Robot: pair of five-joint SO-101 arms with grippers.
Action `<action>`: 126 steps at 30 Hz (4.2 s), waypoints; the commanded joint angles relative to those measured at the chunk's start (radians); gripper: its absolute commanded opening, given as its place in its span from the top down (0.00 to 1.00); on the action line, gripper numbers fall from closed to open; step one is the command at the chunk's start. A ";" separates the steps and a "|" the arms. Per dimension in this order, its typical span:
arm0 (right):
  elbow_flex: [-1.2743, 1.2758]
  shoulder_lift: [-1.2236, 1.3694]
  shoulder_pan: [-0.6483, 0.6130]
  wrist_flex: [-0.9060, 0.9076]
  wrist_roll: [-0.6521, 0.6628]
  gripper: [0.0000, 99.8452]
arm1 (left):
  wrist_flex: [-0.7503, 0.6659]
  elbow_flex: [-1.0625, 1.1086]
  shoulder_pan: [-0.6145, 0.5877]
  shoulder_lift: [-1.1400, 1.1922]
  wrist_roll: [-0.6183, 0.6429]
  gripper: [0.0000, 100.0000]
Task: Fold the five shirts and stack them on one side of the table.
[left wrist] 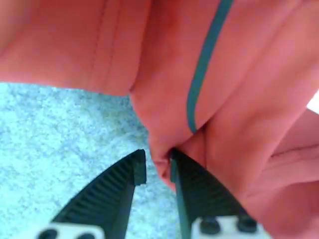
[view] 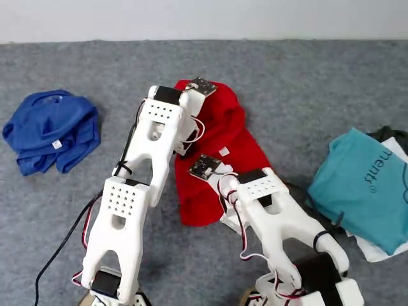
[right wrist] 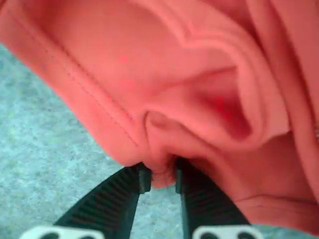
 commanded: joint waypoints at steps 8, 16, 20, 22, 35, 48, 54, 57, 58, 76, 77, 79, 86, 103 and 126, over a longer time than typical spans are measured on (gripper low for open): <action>-0.192 -0.015 0.128 0.185 0.011 0.99 | 0.025 -0.004 -0.005 -0.018 -0.015 0.91; -0.499 -0.315 0.272 0.498 0.015 0.99 | 0.025 -0.010 -0.005 -0.020 -0.011 0.91; -0.589 -0.495 0.312 0.539 0.014 0.99 | 0.025 -0.010 -0.005 -0.020 -0.011 0.91; -0.601 -0.568 0.337 0.536 0.008 0.99 | 0.025 -0.008 -0.005 -0.035 -0.011 0.91; -0.600 -0.705 0.443 0.532 -0.098 0.99 | 0.025 -0.002 -0.003 -0.370 -0.009 0.89; -0.598 -0.702 0.561 0.311 -0.192 0.99 | 0.025 0.309 -0.006 -0.671 -0.015 0.81; -0.635 -0.634 0.613 0.087 -0.302 0.99 | 0.025 0.578 -0.003 -0.730 -0.017 0.81; -0.675 -0.593 0.676 0.084 -0.316 0.99 | 0.023 0.687 -0.002 -0.730 -0.017 0.81; -0.681 -0.579 0.699 0.084 -0.315 0.99 | 0.018 0.716 0.012 -0.727 -0.017 0.81; -0.661 -0.498 0.931 0.090 -0.318 0.99 | -0.195 0.768 0.551 -0.727 -0.009 0.81; -0.658 -0.487 0.940 0.091 -0.318 0.99 | -0.227 0.768 0.552 -0.724 -0.009 0.81; -0.647 -0.472 0.954 0.097 -0.318 0.99 | -0.287 0.768 0.549 -0.706 -0.009 0.81; -0.646 -0.452 0.958 0.099 -0.313 0.99 | -0.393 0.762 0.555 -0.540 -0.003 0.81; -0.646 -0.449 0.958 0.099 -0.313 0.99 | -0.388 0.742 0.647 -0.468 0.092 0.81; -0.646 -0.460 0.957 0.134 -0.313 0.99 | -0.399 0.691 0.620 -0.347 0.092 0.81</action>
